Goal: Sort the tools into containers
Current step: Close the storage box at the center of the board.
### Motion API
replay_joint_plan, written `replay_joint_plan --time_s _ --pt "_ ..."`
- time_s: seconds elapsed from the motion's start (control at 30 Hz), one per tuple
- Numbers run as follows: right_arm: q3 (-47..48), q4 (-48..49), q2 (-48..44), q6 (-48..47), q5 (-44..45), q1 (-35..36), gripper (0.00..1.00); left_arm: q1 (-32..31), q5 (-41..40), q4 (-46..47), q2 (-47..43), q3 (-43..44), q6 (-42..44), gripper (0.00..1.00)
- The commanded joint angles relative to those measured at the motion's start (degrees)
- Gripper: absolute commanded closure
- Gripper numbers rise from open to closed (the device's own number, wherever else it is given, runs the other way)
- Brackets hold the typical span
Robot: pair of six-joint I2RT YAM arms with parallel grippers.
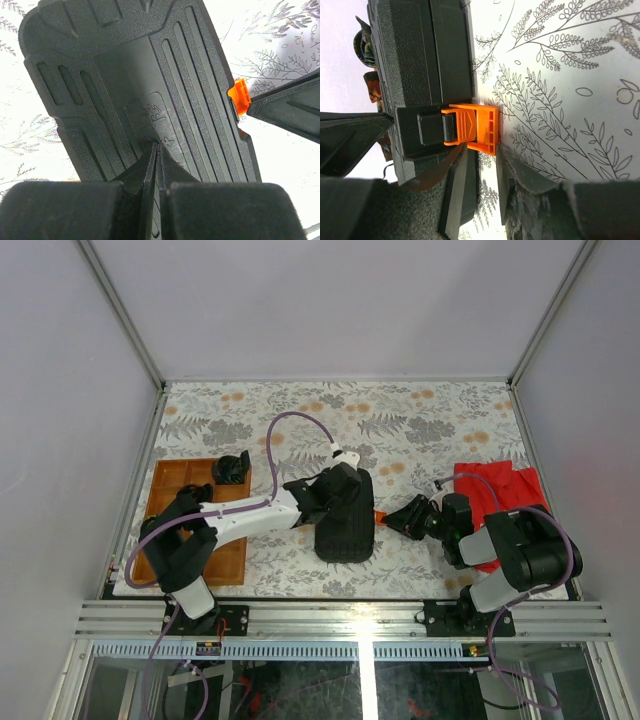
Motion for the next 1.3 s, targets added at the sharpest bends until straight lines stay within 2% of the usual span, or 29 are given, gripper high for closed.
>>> replay_joint_plan --time_s 0.0,0.17,0.43,0.7,0.9,1.27 --pt "-0.33 18.84 1.49 6.71 -6.82 0.8 0.65 -1.57 3.07 -1.22 4.31 -1.05 -0.03 1.0" --pt "-1.45 28.62 5.18 11.02 -7.92 0.77 0.71 -1.68 3.31 -1.26 4.67 -0.66 0.17 1.0" --pt "-2.91 37.2 9.53 14.22 -7.34 0.83 0.76 -1.9 3.25 -1.57 5.14 -0.24 0.37 1.0" --pt "-2.73 34.21 7.58 12.71 -6.65 0.78 0.76 -1.98 3.4 -1.57 5.65 0.05 0.54 1.0" --pt "-1.79 32.31 9.74 11.97 -6.7 0.76 0.76 -1.97 3.58 -1.57 6.0 0.15 0.55 1.0" --pt "-1.38 31.21 13.19 10.43 -5.84 0.82 0.66 -2.05 3.65 -1.55 6.31 0.15 0.64 1.0"
